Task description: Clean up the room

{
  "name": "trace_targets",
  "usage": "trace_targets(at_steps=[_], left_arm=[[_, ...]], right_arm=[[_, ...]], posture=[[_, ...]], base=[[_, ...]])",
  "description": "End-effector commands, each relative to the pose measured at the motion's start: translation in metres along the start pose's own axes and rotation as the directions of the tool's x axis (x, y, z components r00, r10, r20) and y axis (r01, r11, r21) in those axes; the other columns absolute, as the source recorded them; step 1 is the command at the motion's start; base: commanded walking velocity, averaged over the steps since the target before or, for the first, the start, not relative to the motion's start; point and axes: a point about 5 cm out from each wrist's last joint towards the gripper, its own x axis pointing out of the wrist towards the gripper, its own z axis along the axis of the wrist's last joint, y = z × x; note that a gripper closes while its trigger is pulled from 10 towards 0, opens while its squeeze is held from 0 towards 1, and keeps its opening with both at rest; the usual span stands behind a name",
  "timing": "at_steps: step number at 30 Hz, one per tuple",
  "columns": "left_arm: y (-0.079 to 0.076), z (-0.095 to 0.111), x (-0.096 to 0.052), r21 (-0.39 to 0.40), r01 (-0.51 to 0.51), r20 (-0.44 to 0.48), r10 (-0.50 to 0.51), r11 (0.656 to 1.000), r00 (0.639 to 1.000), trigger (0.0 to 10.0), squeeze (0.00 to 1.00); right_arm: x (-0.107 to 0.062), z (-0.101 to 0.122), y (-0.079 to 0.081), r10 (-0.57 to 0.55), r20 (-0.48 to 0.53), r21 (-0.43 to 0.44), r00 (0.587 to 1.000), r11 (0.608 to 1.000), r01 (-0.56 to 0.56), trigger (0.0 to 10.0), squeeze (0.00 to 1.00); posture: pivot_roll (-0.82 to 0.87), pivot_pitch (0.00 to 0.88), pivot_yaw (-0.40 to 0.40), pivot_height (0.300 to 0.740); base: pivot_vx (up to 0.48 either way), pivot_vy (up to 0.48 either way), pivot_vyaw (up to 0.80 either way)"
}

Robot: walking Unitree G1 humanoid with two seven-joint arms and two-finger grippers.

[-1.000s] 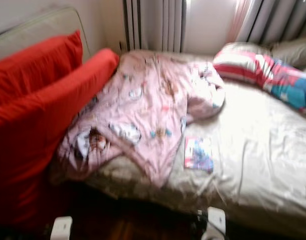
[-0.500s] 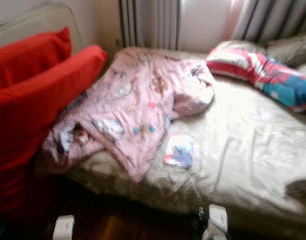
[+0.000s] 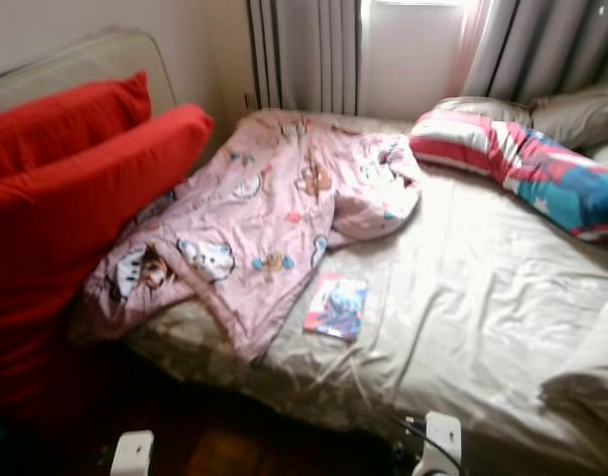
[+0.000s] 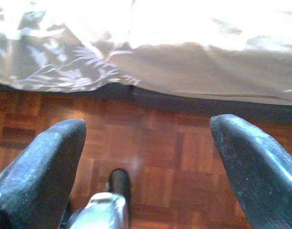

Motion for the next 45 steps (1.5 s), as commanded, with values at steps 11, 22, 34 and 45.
trace_targets(at_steps=[11, 22, 34, 45], left_arm=[[0.0018, 0.0015, 0.0001, 0.001, -0.002, 0.002, 0.002, 1.0, 1.0, 10.0, 0.0], [0.0012, 0.0024, 0.0003, 0.001, -0.002, 0.004, 0.002, 1.0, 1.0, 10.0, 0.0], [0.0009, 0.0028, 0.0004, 0.005, 0.002, 0.006, -0.002, 1.0, 1.0, 10.0, 0.0], [0.0012, 0.0032, 0.0004, 0.005, 0.003, 0.006, -0.003, 1.0, 1.0, 10.0, 0.0]], right_arm=[[-0.0004, -0.0045, 0.0033, 0.002, -0.005, 0.02, 1.0, 1.0, -0.002, 10.0, 0.0], [-0.0003, -0.0043, 0.0035, 0.006, -0.012, 0.013, 1.0, 1.0, -0.005, 10.0, 0.0], [-0.0002, -0.0045, 0.004, 0.011, -0.017, 0.012, 1.0, 1.0, -0.011, 10.0, 0.0], [-0.0001, -0.0034, 0.0042, 0.006, -0.004, 0.022, 1.0, 1.0, -0.006, 10.0, 0.0]], posture=[[0.02, 0.0, -0.014, 0.74], [0.02, 0.0, -0.013, 0.74], [0.02, 0.0, -0.011, 0.74], [0.01, 0.0, -0.009, 0.74]], base=[[0.0, -0.275, -0.26], [0.0, -0.274, 0.0], [0.0, -0.274, -0.63], [0.0, -0.275, -0.14]])
